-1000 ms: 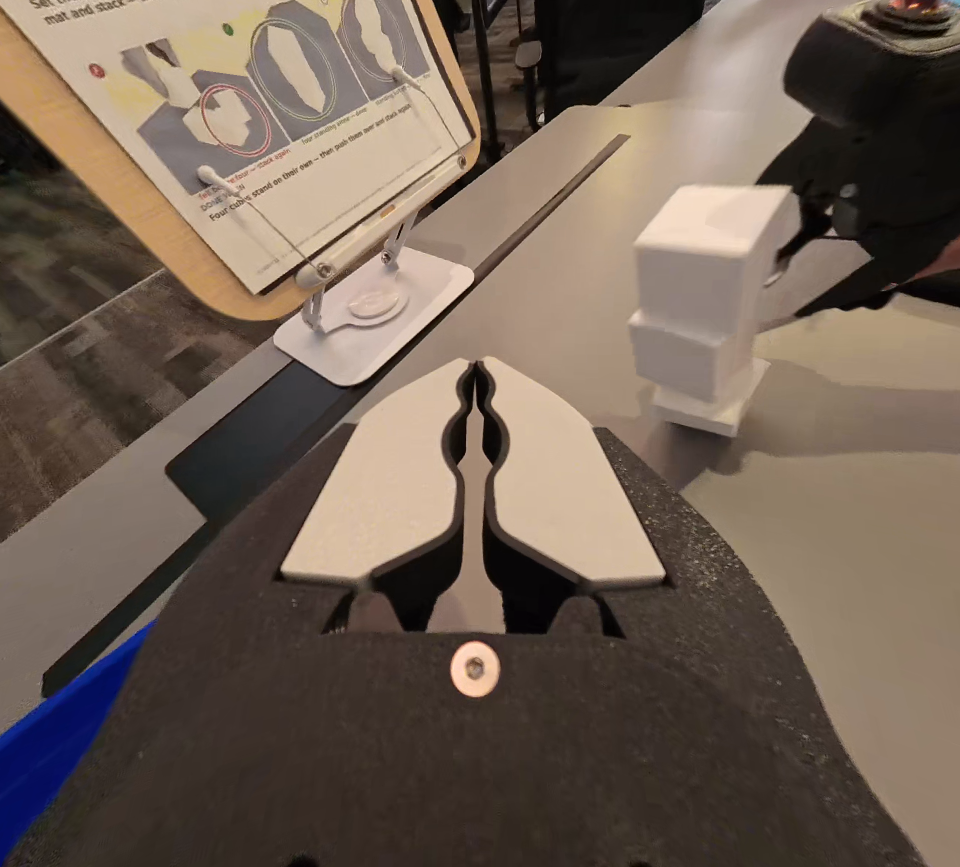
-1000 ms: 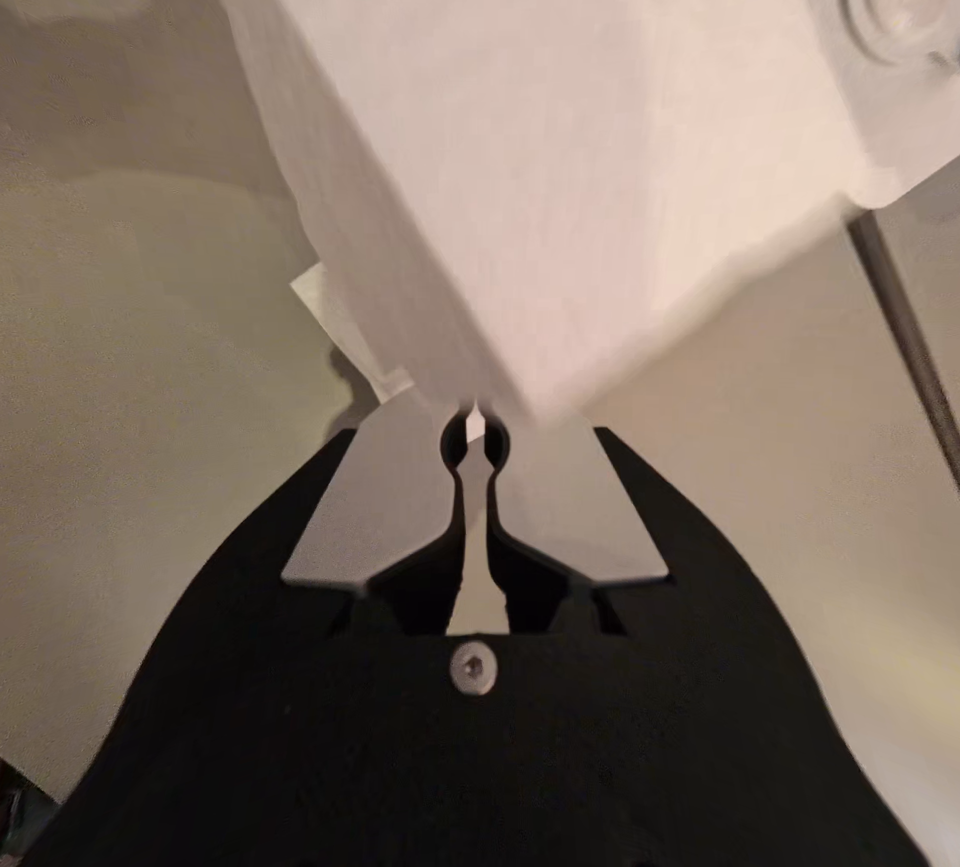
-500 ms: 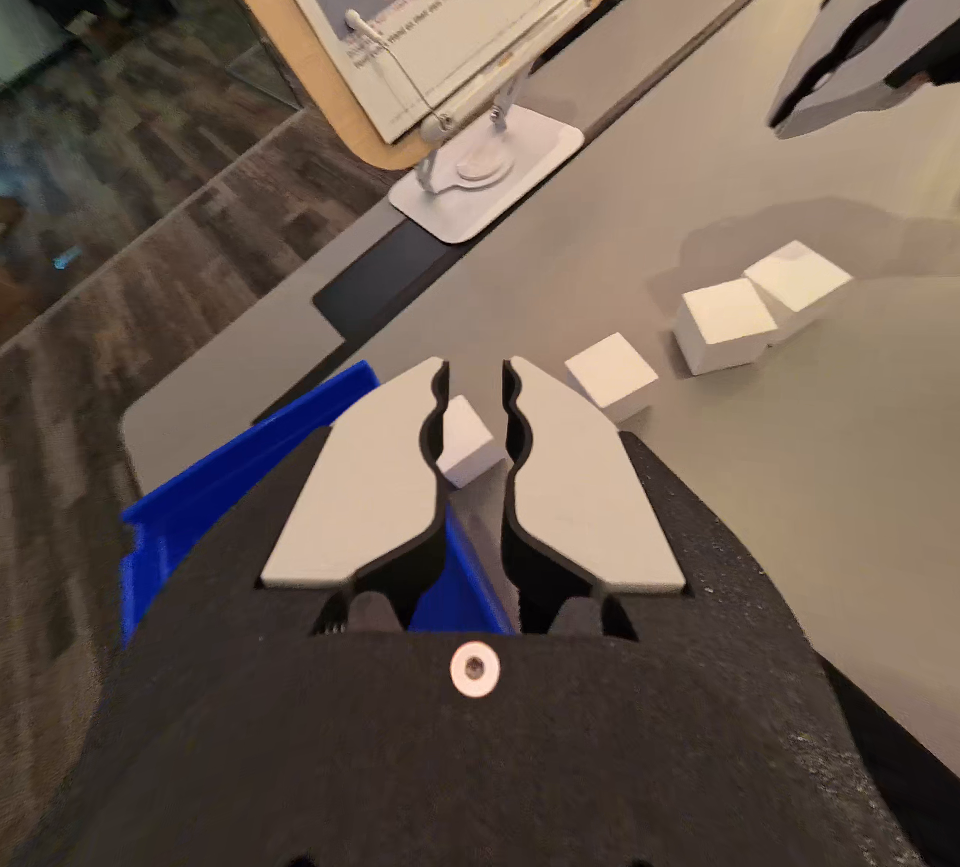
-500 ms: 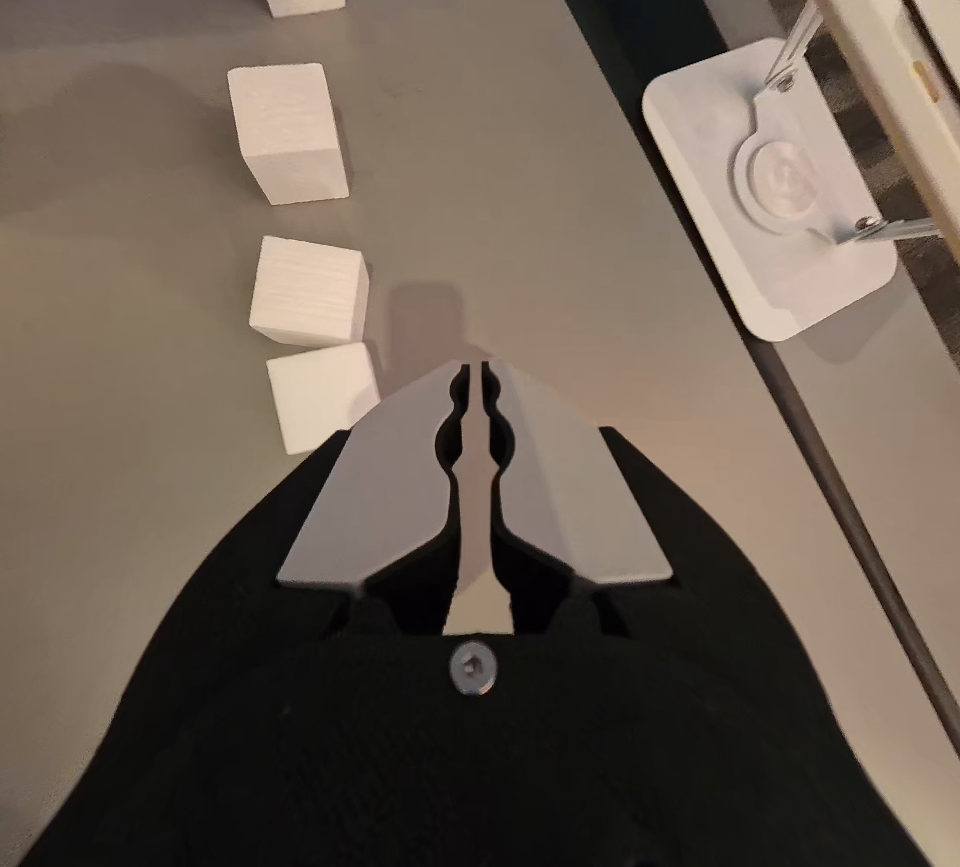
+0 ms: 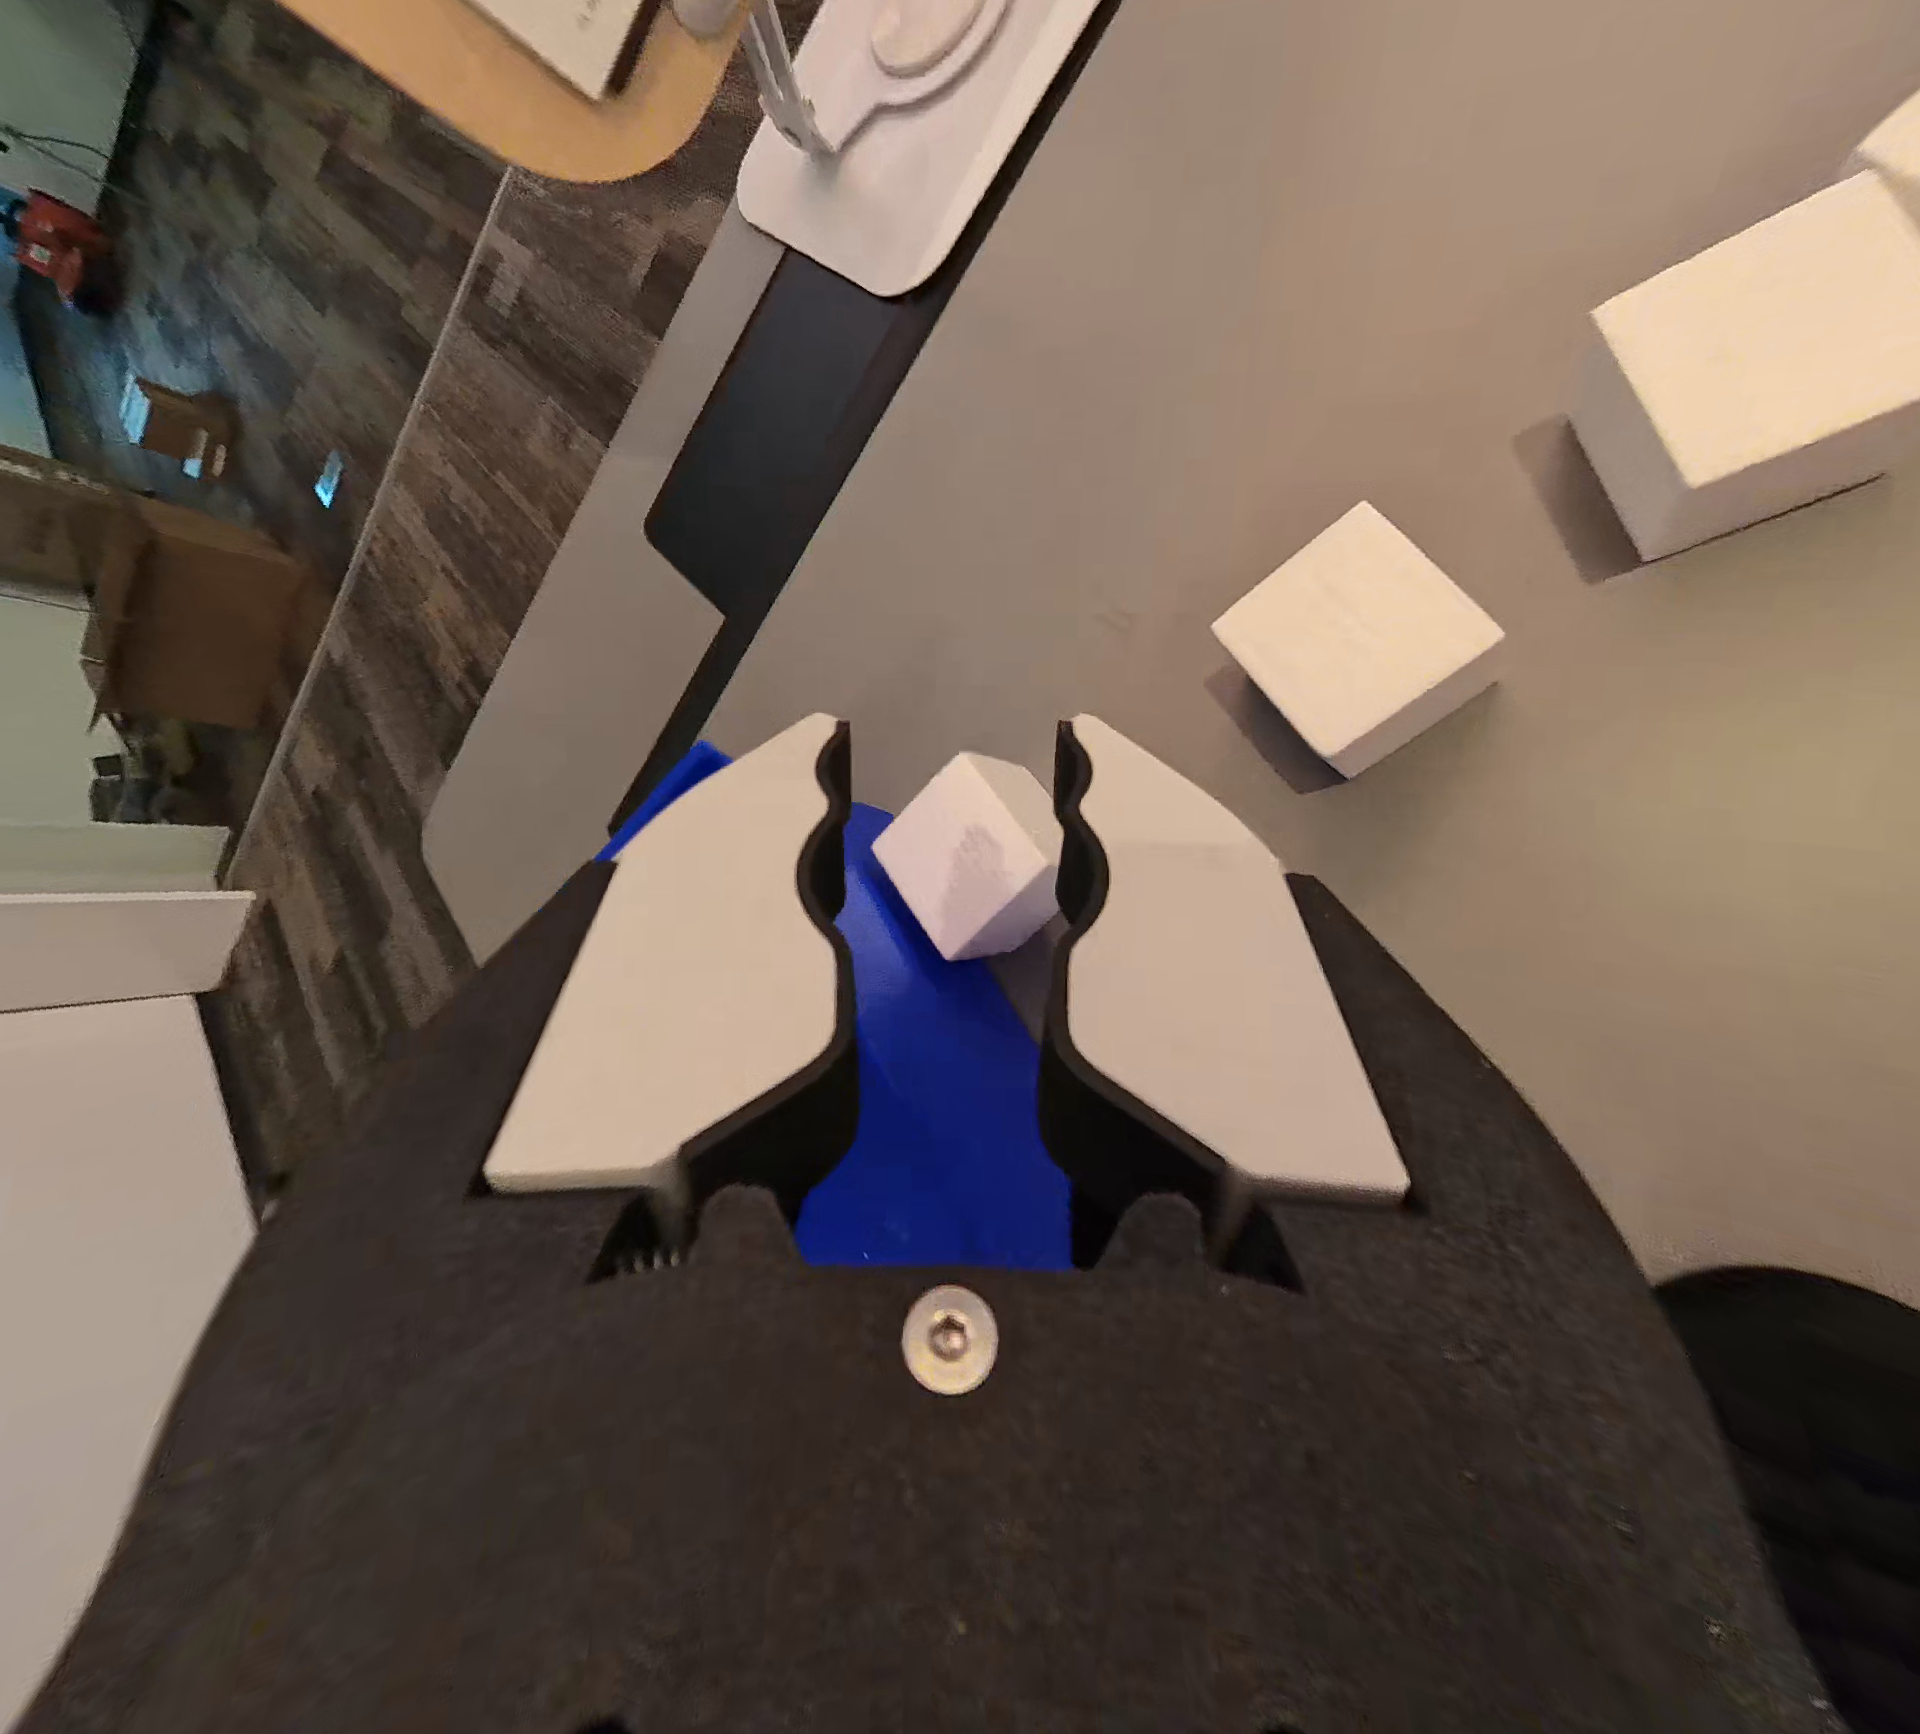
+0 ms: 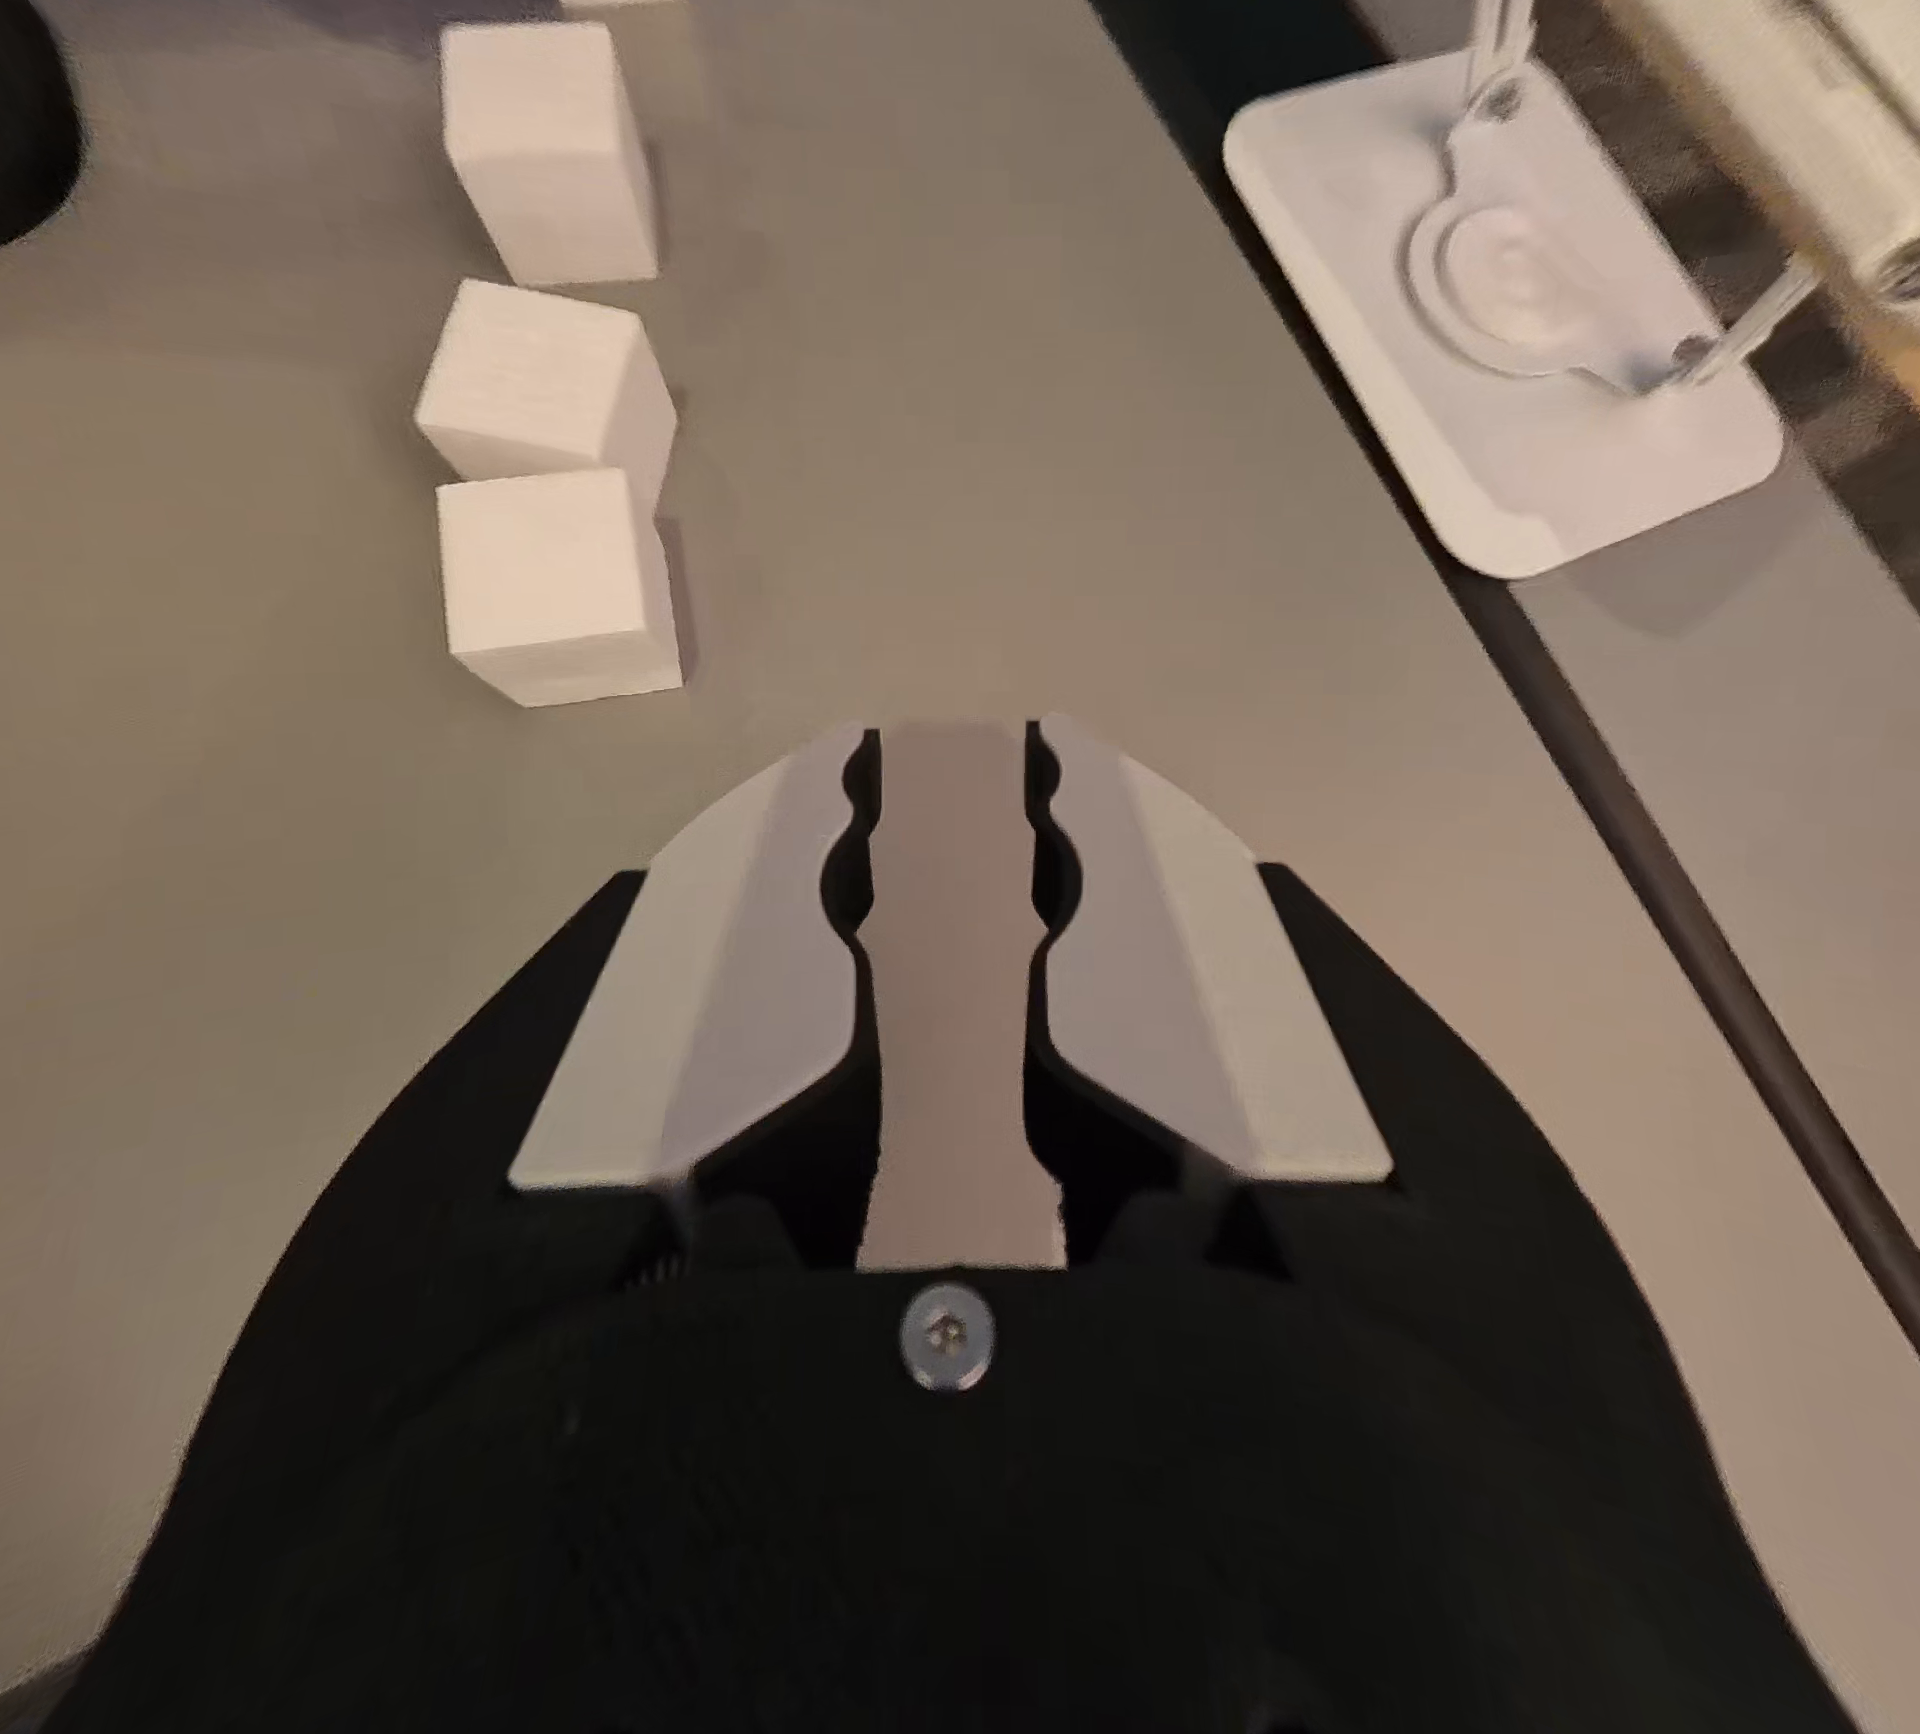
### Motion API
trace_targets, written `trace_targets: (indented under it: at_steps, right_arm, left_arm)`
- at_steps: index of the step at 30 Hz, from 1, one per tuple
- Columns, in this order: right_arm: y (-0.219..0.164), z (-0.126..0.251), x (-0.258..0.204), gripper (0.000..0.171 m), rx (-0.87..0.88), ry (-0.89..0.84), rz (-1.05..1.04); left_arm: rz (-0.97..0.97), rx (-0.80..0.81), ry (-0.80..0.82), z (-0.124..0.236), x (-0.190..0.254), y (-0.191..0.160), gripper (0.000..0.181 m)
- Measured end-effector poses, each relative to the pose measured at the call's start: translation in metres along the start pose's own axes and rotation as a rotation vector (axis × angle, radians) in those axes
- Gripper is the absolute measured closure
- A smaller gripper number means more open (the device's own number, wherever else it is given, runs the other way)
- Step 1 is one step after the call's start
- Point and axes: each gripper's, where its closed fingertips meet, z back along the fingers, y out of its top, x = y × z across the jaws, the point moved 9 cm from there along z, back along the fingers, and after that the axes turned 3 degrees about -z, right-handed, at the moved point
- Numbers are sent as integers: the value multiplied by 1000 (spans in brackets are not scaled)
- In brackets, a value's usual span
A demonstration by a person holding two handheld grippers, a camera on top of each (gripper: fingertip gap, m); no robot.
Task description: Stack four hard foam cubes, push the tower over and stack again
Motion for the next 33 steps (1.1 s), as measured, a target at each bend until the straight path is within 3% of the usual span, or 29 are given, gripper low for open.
trace_targets:
  at_steps: [3,6,9,15,22,26,30,33]
  right_arm:
    - [-4,18,5,143,76,21,-13]
    - [-6,30,11,141,110,13,-43]
    - [-9,35,14,138,132,5,-50]
    - [-14,31,19,135,131,16,-79]
    - [-20,31,25,132,117,9,-108]
    - [-22,32,26,132,125,13,-115]
    - [-25,34,28,132,124,4,-118]
    - [-27,38,31,132,138,1,-134]
  left_arm:
    - [-164,-82,-37,-23,8,6,139]
    - [-364,-304,-98,-48,5,-1,133]
    - [-490,-482,-185,-64,4,-14,116]
    - [-552,-508,-303,-89,7,-15,115]
    - [-583,-632,-333,-109,2,-36,112]
    - [-598,-650,-326,-115,6,-38,124]
    - [-618,-658,-322,-109,7,-33,124]
    - [-533,-528,-249,-90,-1,-12,124]
